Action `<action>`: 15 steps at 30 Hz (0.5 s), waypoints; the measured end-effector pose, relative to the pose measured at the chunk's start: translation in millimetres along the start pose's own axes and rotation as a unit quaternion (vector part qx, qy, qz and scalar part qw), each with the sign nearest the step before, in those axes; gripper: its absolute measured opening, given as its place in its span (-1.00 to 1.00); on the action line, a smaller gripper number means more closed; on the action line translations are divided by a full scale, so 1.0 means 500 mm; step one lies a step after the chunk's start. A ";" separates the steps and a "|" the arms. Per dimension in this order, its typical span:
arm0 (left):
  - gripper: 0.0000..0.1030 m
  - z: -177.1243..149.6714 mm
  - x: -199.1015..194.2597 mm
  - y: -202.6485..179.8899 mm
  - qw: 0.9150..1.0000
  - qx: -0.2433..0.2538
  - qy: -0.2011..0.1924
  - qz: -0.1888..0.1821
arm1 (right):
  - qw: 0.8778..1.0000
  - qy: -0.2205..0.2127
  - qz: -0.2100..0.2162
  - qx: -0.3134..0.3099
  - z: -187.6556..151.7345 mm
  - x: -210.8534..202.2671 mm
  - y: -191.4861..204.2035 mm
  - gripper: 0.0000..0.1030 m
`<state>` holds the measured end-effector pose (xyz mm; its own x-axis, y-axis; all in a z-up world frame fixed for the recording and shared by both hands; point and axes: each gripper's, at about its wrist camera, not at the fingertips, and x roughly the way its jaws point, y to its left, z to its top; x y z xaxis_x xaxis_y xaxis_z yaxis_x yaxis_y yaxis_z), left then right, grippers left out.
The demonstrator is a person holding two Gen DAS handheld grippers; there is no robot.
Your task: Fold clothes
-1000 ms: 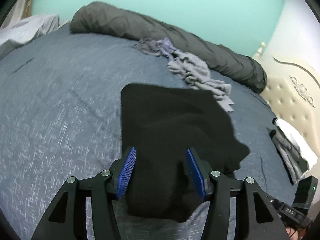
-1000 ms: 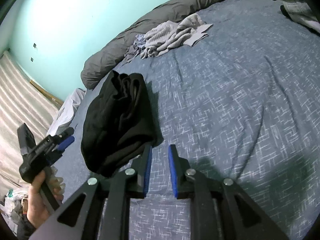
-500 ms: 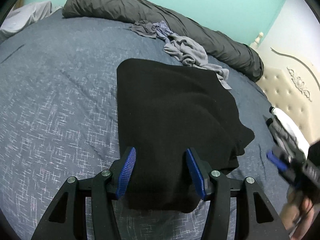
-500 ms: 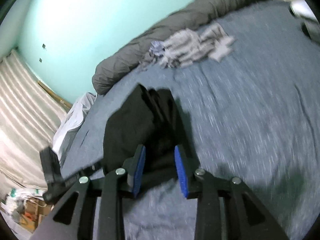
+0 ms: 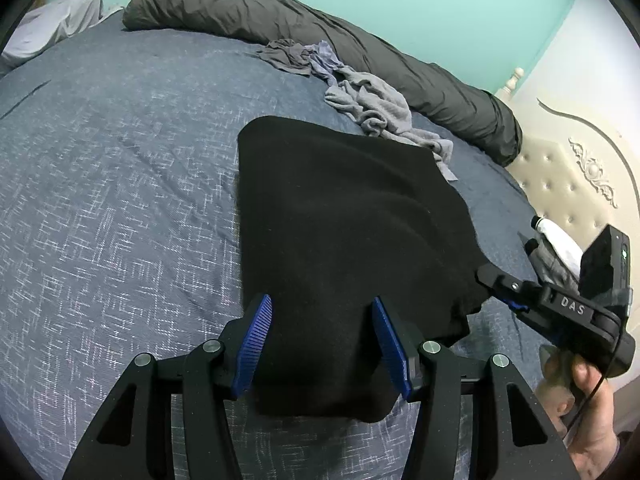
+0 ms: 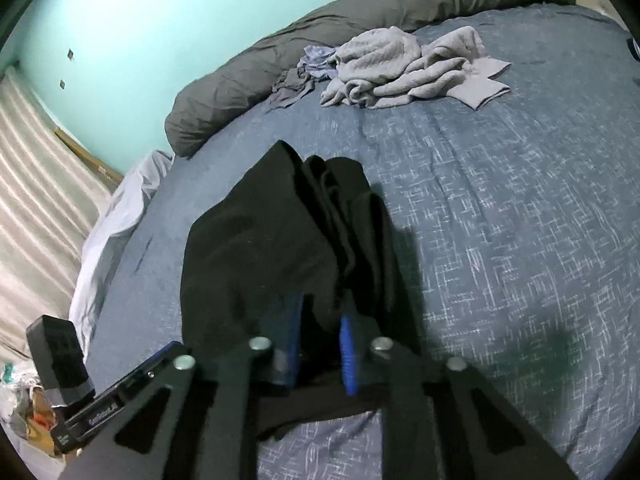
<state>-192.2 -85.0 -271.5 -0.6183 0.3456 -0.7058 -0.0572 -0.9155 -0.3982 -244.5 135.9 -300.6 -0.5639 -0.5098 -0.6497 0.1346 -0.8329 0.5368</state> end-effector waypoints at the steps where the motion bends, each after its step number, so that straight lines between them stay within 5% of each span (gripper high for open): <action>1: 0.10 0.000 0.000 0.001 1.000 0.000 0.000 0.000 | 1.000 -0.004 -0.002 -0.002 -0.002 -0.008 -0.001 -0.78; 5: 0.10 -0.004 0.012 -0.003 1.000 0.009 0.014 0.008 | 0.999 -0.030 -0.032 0.001 -0.022 -0.029 -0.022 -0.79; 10: 0.10 -0.012 0.035 0.000 0.999 0.009 0.030 0.015 | 0.999 -0.010 -0.051 0.008 -0.039 0.006 -0.059 -0.77; 13: 0.10 -0.007 0.036 0.010 1.000 -0.003 0.029 0.011 | 0.998 -0.015 -0.064 0.006 -0.025 -0.012 -0.057 -0.47; 15: 0.10 -0.006 0.037 0.010 0.999 -0.001 0.028 0.015 | 0.996 -0.036 -0.077 0.005 -0.014 -0.037 -0.050 -0.46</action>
<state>-201.5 -82.7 -288.5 -0.5748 0.3293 -0.7491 -0.0375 -0.9251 -0.3780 -231.9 164.5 -305.5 -0.6336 -0.3598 -0.6849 0.0350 -0.8977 0.4393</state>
